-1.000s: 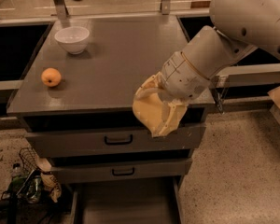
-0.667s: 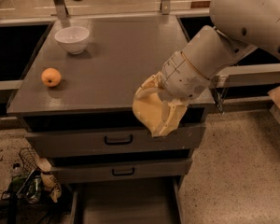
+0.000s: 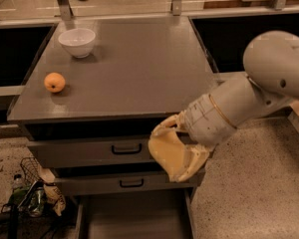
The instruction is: Place sponge into bottom drawer
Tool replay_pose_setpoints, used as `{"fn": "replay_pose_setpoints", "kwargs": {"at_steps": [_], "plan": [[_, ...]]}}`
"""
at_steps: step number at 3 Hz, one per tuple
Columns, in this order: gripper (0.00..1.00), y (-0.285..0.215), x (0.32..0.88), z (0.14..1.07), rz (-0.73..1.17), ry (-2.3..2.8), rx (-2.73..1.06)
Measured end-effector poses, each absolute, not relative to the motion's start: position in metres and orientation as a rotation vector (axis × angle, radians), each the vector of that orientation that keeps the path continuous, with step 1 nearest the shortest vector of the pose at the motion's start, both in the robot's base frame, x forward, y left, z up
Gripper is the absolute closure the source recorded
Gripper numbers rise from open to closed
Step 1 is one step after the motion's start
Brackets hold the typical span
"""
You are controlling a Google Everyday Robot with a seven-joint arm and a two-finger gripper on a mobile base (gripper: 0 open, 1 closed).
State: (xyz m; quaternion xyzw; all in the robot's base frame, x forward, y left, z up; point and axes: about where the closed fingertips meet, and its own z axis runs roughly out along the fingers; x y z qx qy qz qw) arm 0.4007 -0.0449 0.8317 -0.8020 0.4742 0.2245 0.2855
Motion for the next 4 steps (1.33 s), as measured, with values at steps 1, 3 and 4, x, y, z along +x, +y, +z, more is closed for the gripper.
{"fn": "replay_pose_setpoints", "kwargs": {"at_steps": [1, 3, 4], "plan": [[1.0, -0.05, 0.378, 0.81, 0.642, 1.254, -2.125], [1.0, -0.046, 0.355, 0.778, 0.702, 1.251, -2.117], [1.0, -0.037, 0.352, 0.749, 0.665, 1.273, -2.108]]}}
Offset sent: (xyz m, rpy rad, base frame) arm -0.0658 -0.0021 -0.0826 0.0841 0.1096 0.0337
